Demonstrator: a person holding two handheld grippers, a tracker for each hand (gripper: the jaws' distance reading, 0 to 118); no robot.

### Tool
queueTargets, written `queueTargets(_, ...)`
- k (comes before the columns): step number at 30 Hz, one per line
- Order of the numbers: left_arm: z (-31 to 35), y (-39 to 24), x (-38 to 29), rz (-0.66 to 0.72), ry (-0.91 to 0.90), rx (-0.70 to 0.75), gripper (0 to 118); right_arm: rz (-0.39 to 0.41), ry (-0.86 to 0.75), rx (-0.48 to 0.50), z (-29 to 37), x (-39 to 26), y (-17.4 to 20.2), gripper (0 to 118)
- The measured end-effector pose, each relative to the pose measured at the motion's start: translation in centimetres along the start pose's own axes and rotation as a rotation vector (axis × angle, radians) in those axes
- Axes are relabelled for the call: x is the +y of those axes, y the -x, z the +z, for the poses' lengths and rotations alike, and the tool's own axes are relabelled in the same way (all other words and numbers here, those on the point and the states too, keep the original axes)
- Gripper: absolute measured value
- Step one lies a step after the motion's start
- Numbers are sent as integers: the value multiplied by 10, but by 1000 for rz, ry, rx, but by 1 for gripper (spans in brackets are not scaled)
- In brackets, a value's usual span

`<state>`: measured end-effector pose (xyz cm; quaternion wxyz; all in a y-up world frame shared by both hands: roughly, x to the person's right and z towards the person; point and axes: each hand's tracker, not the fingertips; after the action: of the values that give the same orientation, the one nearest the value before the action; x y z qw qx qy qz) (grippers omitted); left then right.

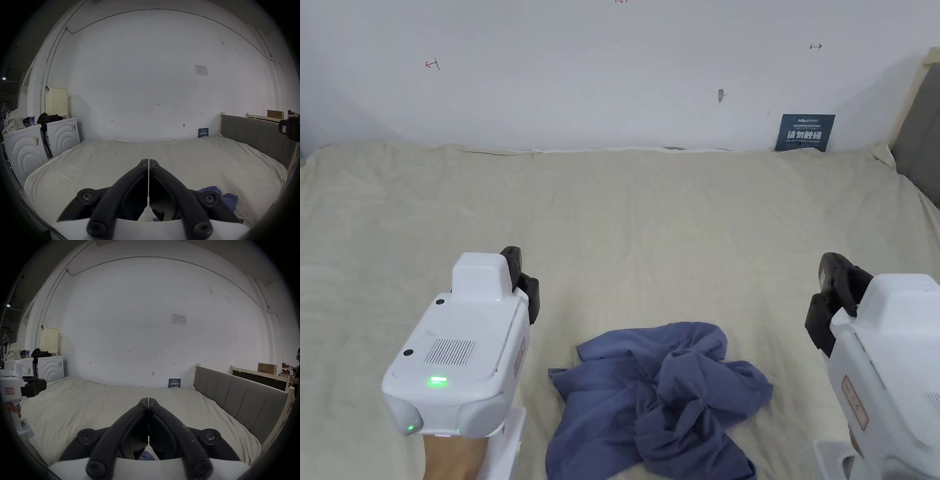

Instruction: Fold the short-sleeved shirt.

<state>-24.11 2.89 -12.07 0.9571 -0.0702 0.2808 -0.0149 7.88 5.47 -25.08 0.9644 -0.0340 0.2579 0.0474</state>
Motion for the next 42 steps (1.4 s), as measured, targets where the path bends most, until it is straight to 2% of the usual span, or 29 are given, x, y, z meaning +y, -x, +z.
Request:
queueTargets(6,-2,4,2,12,45,-23,0,-4,14,8,-1,-5,2,2)
queueTargets(10,-17,8,-10,125,328,-90,0,-6,30,10,-1,-10,0,2)
queueTargets(14,-27,7,-58,197,549,-122,0,-12,47,3,-3,-17,-4,2)
queueTargets(17,-24,0,-95,234,672,-152,0,-22,64,0,-3,-23,-7,2)
queueTargets(23,-15,-23,-147,189,804,-189,4,-22,98,0,-4,-34,-12,2)
queueTargets(24,-13,-28,-152,182,818,-183,12,-25,102,0,-5,-35,-13,2)
queueTargets(25,-13,-32,-158,174,838,-179,30,-27,108,0,-5,-37,-14,2)
queueTargets(26,-14,-36,-163,167,873,-202,70,-29,112,0,-5,-39,-14,2)
queueTargets(27,-16,-40,-168,167,895,-200,94,-30,116,0,-5,-40,-15,2)
queueTargets(28,-14,-47,-171,161,926,-186,108,-32,120,-1,-6,-42,-16,2)
queueTargets(29,-13,-53,-173,159,925,-173,110,-33,125,-1,-6,-43,-17,2)
queueTargets(32,-8,-66,-174,146,900,-130,94,-38,139,-1,-8,-48,-19,2)
queueTargets(33,-9,-71,-176,134,906,-122,83,-39,144,-1,-9,-50,-20,2)
queueTargets(34,-11,-75,-180,124,913,-123,67,-43,150,-1,-10,-52,-22,2)
queueTargets(35,-12,-79,-186,115,921,-124,59,-47,156,0,-12,-54,-23,2)
queueTargets(37,-5,-84,-184,81,896,-58,59,-52,169,1,-15,-56,-25,2)
queueTargets(38,1,-86,-179,106,870,-75,55,-51,174,2,-16,-58,-26,2)
queueTargets(39,4,-87,-176,106,863,-86,36,-48,179,1,-17,-60,-27,2)
queueTargets(40,4,-86,-170,120,856,-116,11,-43,188,0,-20,-62,-28,2)
queueTargets(41,3,-85,-166,164,872,-152,4,-39,204,1,-24,-64,-30,2)
queueTargets(42,3,-85,-164,173,882,-147,4,-38,220,1,-28,-67,-31,2)
